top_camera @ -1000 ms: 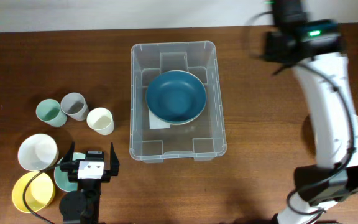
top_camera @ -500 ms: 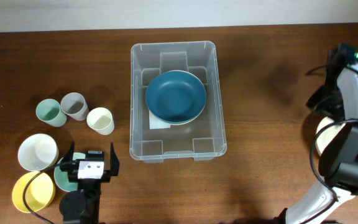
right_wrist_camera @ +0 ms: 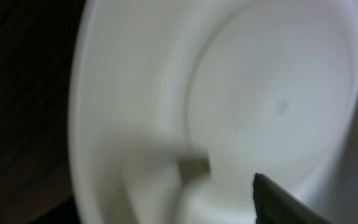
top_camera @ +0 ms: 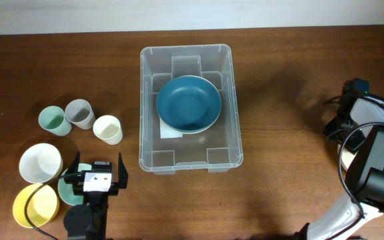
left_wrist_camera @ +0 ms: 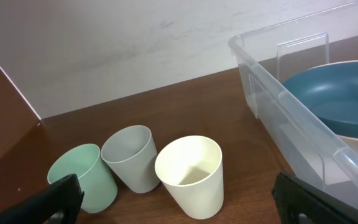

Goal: Pack container
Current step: 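Move the right gripper to the cream bowl and grasp its rim, then place the cream bowl with the right gripper onto the blue bowl in the bin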

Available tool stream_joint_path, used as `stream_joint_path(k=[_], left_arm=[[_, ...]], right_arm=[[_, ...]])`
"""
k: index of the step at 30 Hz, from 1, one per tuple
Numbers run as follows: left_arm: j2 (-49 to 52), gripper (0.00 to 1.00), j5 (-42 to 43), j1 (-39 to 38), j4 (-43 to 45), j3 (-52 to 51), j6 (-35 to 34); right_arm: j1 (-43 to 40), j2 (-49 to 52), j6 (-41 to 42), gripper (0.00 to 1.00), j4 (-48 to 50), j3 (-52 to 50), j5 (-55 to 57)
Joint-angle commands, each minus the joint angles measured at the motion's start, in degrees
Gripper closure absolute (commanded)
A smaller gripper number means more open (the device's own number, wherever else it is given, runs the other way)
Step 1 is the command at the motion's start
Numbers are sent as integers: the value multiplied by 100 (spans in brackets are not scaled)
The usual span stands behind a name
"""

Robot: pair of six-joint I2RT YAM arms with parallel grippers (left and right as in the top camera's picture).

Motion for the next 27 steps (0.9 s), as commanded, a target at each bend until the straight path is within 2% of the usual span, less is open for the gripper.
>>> stream_joint_path(k=[1, 7, 11, 15, 19, 23, 27], left_arm=[[-33, 0, 46, -7, 17, -50, -37], [-33, 0, 46, -7, 17, -50, -37], [-33, 0, 46, -7, 15, -50, -37], [-33, 0, 46, -7, 17, -50, -37], [-33, 0, 46, -7, 17, -50, -37], [-33, 0, 46, -7, 17, -50, -37], [-33, 0, 46, -7, 17, -50, -37]], right_arm=[[-22, 92, 26, 43, 127, -234, 275], [-20, 92, 26, 78, 142, -234, 275], [-20, 92, 24, 96, 149, -234, 273], [22, 59, -225, 96, 122, -155, 146], [391, -293, -715, 96, -249, 511, -13], [1154, -741, -1615, 96, -573, 1578, -352], [2321, -966, -2741, 96, -887, 2837, -922]])
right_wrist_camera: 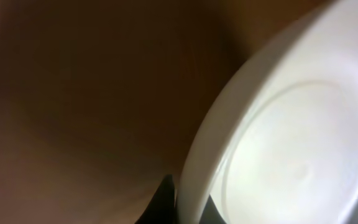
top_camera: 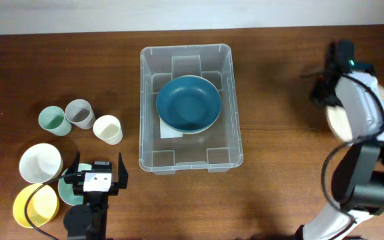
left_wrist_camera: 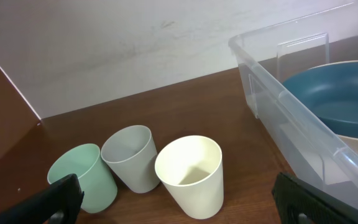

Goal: Pack container
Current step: 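Place the cream bowl with the right gripper onto the blue bowl in the bin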

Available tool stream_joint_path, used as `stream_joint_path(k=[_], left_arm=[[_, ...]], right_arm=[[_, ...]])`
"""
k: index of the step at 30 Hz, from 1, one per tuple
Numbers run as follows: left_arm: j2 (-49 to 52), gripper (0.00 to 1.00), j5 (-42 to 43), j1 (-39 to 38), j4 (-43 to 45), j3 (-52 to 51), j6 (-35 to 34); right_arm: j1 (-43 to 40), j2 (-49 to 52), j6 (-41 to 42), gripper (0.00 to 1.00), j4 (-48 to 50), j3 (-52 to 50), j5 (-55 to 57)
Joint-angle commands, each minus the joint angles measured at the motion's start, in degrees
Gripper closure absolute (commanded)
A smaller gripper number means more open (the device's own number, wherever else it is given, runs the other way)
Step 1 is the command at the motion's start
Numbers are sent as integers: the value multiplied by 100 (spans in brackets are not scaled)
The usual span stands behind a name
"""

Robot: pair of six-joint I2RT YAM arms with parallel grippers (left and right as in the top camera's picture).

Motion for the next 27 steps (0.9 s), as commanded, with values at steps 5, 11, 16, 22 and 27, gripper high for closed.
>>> stream_joint_path(k=[5, 11, 16, 22, 27], left_arm=[[-33, 0, 46, -7, 17, -50, -37], [-33, 0, 46, -7, 17, -50, -37], [-33, 0, 46, -7, 17, -50, -37], [-33, 0, 46, -7, 17, -50, -37], [-33, 0, 46, -7, 17, -50, -37]], right_arm=[[2295, -474, -2535, 96, -87, 1506, -1091], [3926, -201, -3958, 96, -33, 1482, -1261], [4564, 398, -4430, 96, -13, 1453, -1408], [4629, 933, -4686, 93, -13, 1443, -2203], [4623, 953, -4684, 68, -9, 1440, -2197]])
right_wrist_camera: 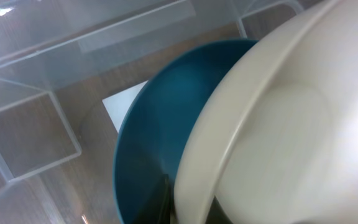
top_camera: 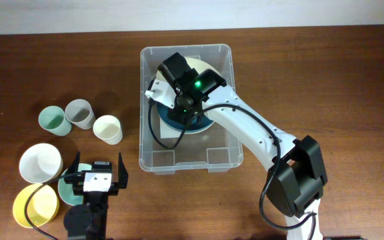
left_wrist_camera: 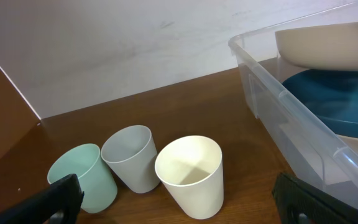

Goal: Pack container
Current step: 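Place the cream bowl with the right gripper onto the blue bowl in the bin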

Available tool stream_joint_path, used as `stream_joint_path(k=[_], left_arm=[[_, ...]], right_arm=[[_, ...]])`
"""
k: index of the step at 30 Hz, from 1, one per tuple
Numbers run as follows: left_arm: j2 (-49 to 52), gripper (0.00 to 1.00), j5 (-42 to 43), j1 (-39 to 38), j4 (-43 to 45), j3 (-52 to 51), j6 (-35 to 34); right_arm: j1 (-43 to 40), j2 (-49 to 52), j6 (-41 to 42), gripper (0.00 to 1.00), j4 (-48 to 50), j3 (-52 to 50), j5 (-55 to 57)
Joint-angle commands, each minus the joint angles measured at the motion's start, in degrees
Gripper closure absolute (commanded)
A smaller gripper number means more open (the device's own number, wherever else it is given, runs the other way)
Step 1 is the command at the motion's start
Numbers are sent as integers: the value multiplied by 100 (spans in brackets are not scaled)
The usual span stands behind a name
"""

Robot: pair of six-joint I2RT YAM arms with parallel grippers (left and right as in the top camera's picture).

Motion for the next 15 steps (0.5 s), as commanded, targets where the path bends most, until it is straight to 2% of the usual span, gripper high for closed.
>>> stream_joint_path(k=[1, 3, 5, 7, 11, 13, 14, 15], left_arm=[[-33, 0, 46, -7, 17, -50, -37], [-33, 0, 46, -7, 17, -50, -37], [-33, 0, 46, -7, 17, -50, -37], [-33, 0, 46, -7, 17, -50, -37], [-33, 0, 46, -7, 17, -50, -37], [-33, 0, 46, -7, 17, -50, -37], [-33, 0, 46, -7, 15, -50, -37], [-33, 0, 46, -7, 17, -50, -37]], right_arm=[[4, -46, -90, 47, 20, 13, -118], [2, -46, -70, 36, -4, 13, -116], [2, -125, -24, 33, -140, 72, -50], [-26, -363, 492, 33, -199, 184, 442], [-603, -1285, 2485, 33, -188, 409, 1709], [-1182, -1735, 3694, 30, -293, 409, 1880], [-1672, -1998, 4642, 29, -509, 409, 1864], [-2037, -2142, 5141, 28, -695, 409, 1810]])
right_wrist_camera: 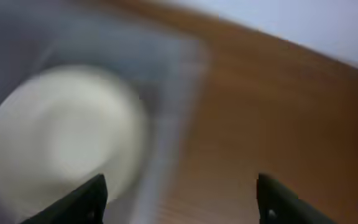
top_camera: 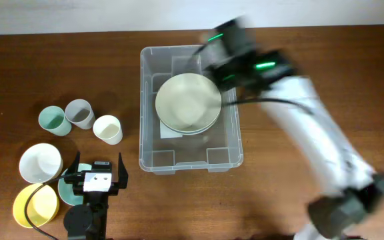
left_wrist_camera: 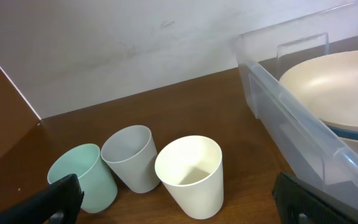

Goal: Pack container
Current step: 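Place the cream bowl with the right gripper onto the blue bowl in the bin, then retract the right arm and reach the left gripper to the cream cup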

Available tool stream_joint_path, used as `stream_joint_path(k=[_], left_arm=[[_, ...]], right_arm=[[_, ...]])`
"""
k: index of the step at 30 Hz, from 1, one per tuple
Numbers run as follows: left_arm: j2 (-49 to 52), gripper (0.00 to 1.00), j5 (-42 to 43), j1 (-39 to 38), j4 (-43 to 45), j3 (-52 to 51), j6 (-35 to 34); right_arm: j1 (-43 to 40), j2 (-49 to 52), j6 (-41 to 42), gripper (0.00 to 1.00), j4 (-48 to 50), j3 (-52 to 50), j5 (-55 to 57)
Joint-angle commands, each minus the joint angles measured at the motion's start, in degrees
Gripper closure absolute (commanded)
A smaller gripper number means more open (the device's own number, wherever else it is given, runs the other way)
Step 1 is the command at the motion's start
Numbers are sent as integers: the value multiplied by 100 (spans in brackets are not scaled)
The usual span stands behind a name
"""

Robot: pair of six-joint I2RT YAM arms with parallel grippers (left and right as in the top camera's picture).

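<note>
A clear plastic container (top_camera: 149,155) stands mid-table. Inside it a cream bowl (top_camera: 187,103) rests in a blue bowl (left_wrist_camera: 355,130), of which only a thin rim shows. My right gripper (top_camera: 224,47) is motion-blurred above the container's back right corner; in its wrist view the right gripper (right_wrist_camera: 182,200) is open and holds nothing, with the cream bowl (right_wrist_camera: 61,134) at the left. My left gripper (top_camera: 96,175) sits open at the front left. In its wrist view the left gripper (left_wrist_camera: 179,208) faces the cups with nothing between its fingers.
A green cup (top_camera: 54,121), a grey cup (top_camera: 80,113) and a cream cup (top_camera: 108,129) stand left of the container. A white bowl (top_camera: 40,163), a yellow bowl (top_camera: 35,205) and a pale green dish (top_camera: 67,191) sit beside the left gripper.
The right gripper has let go of the cream bowl, which now lies nested in the blue bowl. The gripper has opened and moved to the container's back right. The left arm is unchanged.
The right gripper was at the table's right edge on the cream bowl. Then it held the bowl further back on the right, then over the blue bowl in the container. Now the bowl sits in the blue bowl and the gripper is off it.
</note>
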Motion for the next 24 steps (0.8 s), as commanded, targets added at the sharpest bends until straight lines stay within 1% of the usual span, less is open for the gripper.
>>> stream_joint_path(k=[1, 2, 4, 6, 7, 10, 12, 15, 17, 18, 19, 21, 22, 24], left_arm=[[-33, 0, 44, -7, 48, -50, -35], [-33, 0, 44, -7, 52, -50, -37], [-33, 0, 44, -7, 33, -50, -37], [-33, 0, -142, -2, 74, -50, -52], [-33, 0, -146, -2, 142, -50, -90], [-33, 0, -52, -2, 396, -7, -883], [55, 0, -66, -2, 85, 295, -1300], [468, 0, -136, -2, -378, 966, -1351], [1088, 0, -216, -2, -595, 1606, -1353], [1572, 0, -214, -2, -678, 2015, -1353], [2765, 0, -212, -2, -1106, 2997, -1355], [3897, 0, -203, -2, -1740, 3995, -1355], [4229, 0, -175, -2, -1961, 4297, -1355], [5608, 0, 127, -2, -3012, 5633, -1353]], right_arm=[[-2006, -1060, 3220, 25, -833, 203, 4], [-2640, -1119, 3322, 24, -1121, 203, -424], [-3451, -1119, 3397, 23, -1521, 181, -839], [-3934, -1121, 3281, 22, -1810, 151, -1058], [-4072, -1121, 3158, 22, -1895, 151, -1147], [-4463, -1154, 2732, 22, -2201, 149, -1366], [-4572, -1246, 2430, 22, -2371, 120, -1410], [-4568, -1537, 2315, 23, -2404, -114, -1432], [-4559, -1847, 2310, 23, -2280, -452, -1517], [-4559, -2074, 2253, 23, -2166, -734, -1550], [-4559, -2441, 2122, 23, -1930, -1259, -1550], [-4559, -2754, 2079, 23, -1674, -1827, -1554], [-4559, -2815, 2048, 23, -1609, -1967, -1556], [-4559, -2992, 1971, 22, -1353, -2579, -1556]])
